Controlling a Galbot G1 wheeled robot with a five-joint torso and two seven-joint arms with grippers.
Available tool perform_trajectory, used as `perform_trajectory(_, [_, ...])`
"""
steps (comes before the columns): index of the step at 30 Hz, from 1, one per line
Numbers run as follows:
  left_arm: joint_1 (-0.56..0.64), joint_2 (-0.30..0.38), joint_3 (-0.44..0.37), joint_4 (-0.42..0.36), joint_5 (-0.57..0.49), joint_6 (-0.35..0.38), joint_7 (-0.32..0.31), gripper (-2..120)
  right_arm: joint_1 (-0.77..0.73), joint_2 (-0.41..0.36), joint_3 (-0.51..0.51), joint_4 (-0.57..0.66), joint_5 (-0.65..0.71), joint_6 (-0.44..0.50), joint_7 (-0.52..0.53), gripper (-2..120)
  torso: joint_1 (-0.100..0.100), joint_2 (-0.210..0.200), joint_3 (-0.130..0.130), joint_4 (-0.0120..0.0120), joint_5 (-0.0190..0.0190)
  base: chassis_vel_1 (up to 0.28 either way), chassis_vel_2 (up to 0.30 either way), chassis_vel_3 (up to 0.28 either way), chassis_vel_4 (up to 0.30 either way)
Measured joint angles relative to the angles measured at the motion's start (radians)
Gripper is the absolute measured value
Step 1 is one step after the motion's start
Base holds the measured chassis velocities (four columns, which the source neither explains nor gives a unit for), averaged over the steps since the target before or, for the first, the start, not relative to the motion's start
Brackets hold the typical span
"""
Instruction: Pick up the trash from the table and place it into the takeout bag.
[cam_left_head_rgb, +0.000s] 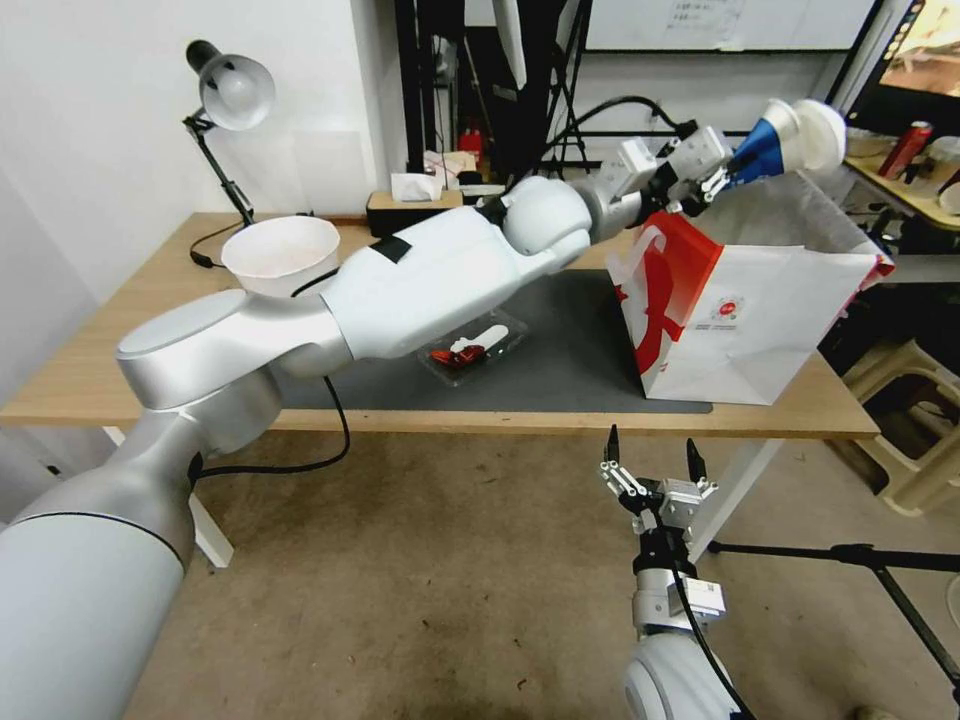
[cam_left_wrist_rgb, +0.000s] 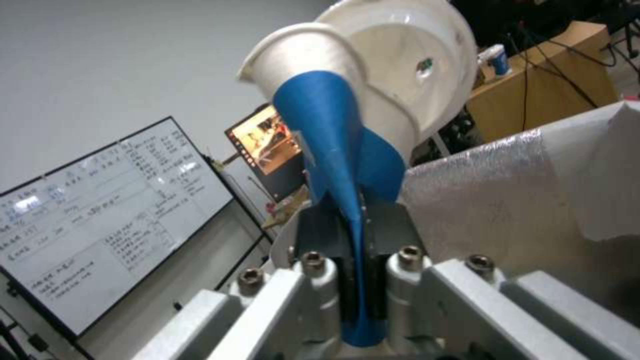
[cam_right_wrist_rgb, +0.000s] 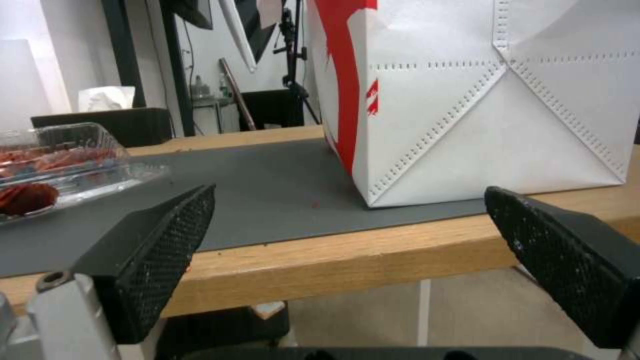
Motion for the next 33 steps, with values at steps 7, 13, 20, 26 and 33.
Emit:
perform_trajectory(7, [0.003, 0.009, 0.011, -0.003, 0.0, 0.001, -0.022, 23, -0.001, 0.0, 0.0, 0.001, 0.0, 0.0, 0.0, 100, 0.0, 0.0, 0.0, 0.0001, -0.0001, 0.0, 0.0, 0.0, 0.0])
perform_trajectory(13, [0.004, 0.022, 0.01, -0.023, -0.005, 0.002, -0.04, 52, 0.0, -0.002, 0.003, 0.005, 0.0, -0.001, 0.0, 100, 0.0, 0.0, 0.0, -0.0001, -0.0001, 0.0, 0.0, 0.0, 0.0])
perform_trajectory(20, [0.021, 0.058, -0.035, -0.085, -0.044, 0.013, -0.09, 76, 0.0, -0.005, 0.006, 0.009, 0.002, -0.002, 0.001, 100, 0.0, 0.0, 0.0, -0.0004, 0.0, 0.0, 0.0, 0.0, 0.0])
perform_trajectory(26, [0.059, 0.13, -0.112, -0.135, -0.082, 0.035, -0.127, 95, 0.0, -0.006, 0.006, 0.01, 0.003, -0.003, 0.002, 100, 0.0, 0.0, 0.0, 0.0, -0.0003, 0.0, 0.0, 0.0, 0.0])
perform_trajectory(33, [0.156, 0.229, -0.223, -0.179, -0.103, 0.061, -0.157, 100, -0.001, -0.006, 0.006, 0.013, 0.003, -0.006, 0.002, 100, 0.0, 0.0, 0.0, -0.0001, -0.0004, 0.0, 0.0, 0.0, 0.0])
